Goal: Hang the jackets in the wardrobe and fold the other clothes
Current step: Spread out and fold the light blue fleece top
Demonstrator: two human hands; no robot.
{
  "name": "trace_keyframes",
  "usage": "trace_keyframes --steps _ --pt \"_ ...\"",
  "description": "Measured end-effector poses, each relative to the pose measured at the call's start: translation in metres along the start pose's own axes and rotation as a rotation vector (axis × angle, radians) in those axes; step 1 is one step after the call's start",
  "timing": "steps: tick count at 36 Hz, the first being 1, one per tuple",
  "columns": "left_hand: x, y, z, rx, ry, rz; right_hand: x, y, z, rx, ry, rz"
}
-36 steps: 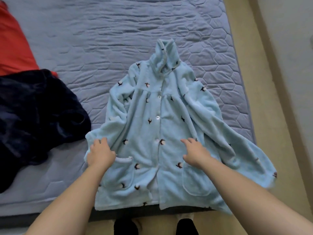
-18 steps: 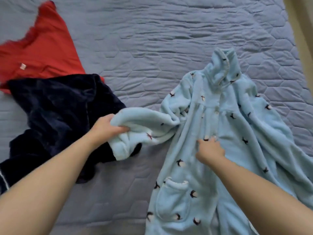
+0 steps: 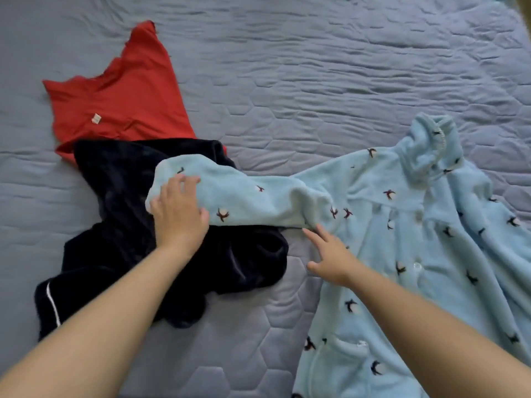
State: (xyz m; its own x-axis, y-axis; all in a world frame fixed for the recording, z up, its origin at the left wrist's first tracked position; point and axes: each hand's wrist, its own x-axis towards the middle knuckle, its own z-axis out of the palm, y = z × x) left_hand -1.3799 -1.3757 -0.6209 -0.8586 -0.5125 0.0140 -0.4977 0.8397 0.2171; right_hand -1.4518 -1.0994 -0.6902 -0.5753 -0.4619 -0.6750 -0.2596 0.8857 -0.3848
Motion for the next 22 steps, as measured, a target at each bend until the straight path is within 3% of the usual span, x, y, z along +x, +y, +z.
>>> trace_keyframes --steps 3,6,14,16,18,22 --pt "-0.049 0.017 0.021 -0.031 -0.065 0.246 -0.015 0.012 0.01 0.049 0.116 -0.009" --pt "-0.1 0.034 0.04 -0.144 -0.298 0.273 -0.037 0.028 0.018 0.098 0.169 -0.001" --pt "-0.211 0.076 0.094 -0.375 -1.1 -0.139 -0.1 0.075 0.06 0.094 0.064 0.052" --pt "-0.233 0.085 0.104 -0.449 -1.214 -0.229 -0.111 0.085 0.07 0.108 0.036 0.071" --pt "-0.251 0.089 0.112 -0.511 -1.156 -0.302 -0.118 0.096 0.08 0.13 0.016 0.085" --pt "-0.28 0.072 0.116 -0.421 -0.811 -0.47 -0.136 0.119 0.093 0.235 0.141 0.228"
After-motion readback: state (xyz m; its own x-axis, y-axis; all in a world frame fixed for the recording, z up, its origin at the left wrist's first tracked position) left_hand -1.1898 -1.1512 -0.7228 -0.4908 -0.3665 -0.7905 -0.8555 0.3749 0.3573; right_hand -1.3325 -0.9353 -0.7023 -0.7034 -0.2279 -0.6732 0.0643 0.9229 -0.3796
